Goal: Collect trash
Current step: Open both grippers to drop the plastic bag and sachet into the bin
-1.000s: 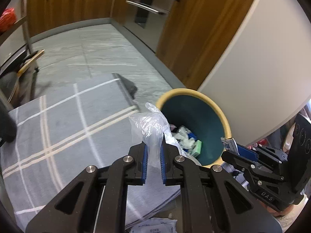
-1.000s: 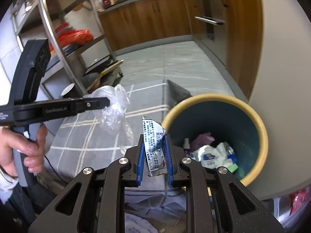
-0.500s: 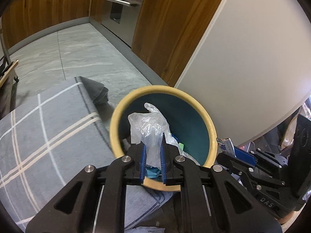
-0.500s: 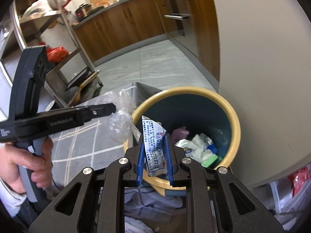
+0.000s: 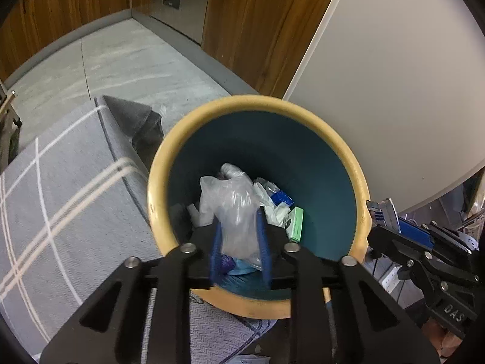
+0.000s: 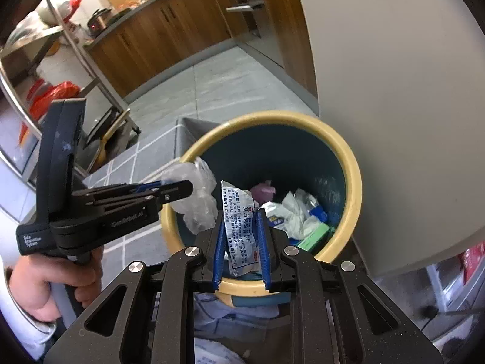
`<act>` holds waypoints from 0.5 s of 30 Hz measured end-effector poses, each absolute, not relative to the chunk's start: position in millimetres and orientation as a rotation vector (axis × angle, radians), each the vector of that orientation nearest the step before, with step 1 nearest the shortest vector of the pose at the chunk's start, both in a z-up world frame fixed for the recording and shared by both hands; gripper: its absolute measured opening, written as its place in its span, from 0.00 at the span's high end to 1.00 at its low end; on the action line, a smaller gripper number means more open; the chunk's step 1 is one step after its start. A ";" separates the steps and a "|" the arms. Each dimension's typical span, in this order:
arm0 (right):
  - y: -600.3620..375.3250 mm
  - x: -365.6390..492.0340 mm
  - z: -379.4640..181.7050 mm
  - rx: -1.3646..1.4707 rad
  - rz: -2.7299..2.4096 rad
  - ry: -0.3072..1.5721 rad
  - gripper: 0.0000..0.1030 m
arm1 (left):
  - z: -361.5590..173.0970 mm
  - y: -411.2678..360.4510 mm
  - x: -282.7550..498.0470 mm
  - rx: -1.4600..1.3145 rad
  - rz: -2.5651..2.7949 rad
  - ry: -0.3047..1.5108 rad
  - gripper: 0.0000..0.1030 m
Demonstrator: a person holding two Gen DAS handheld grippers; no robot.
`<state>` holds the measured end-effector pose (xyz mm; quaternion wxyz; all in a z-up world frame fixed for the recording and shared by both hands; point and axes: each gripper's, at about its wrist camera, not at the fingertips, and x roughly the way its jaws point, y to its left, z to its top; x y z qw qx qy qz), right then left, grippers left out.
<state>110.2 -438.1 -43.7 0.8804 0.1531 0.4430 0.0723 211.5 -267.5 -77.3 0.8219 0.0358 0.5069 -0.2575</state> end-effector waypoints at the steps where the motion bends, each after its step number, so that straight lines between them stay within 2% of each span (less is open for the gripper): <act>1: -441.2 111.8 -49.0 0.320 0.145 0.934 0.79 | -77.6 -267.6 210.8 0.075 -0.551 1.079 0.67; 3: -442.7 115.3 -55.0 0.325 0.139 0.952 0.79 | -75.7 -266.6 210.8 0.074 -0.555 1.068 0.56; 5: -443.6 117.6 -57.9 0.324 0.134 0.958 0.79 | -71.7 -262.7 210.4 0.072 -0.545 1.056 0.51; 10: -438.4 128.2 -63.6 0.309 0.140 0.979 0.76 | -62.3 -250.6 209.6 0.050 -0.521 1.035 0.50; 12: -435.2 131.2 -63.1 0.294 0.131 0.979 0.63 | -55.3 -244.5 207.6 0.036 -0.517 1.018 0.46; 14: -434.4 131.7 -62.5 0.286 0.128 0.978 0.56 | -46.5 -237.2 203.7 0.022 -0.505 0.994 0.35; 15: -433.8 131.8 -61.2 0.276 0.123 0.976 0.50 | -41.2 -233.4 202.1 0.012 -0.498 0.981 0.32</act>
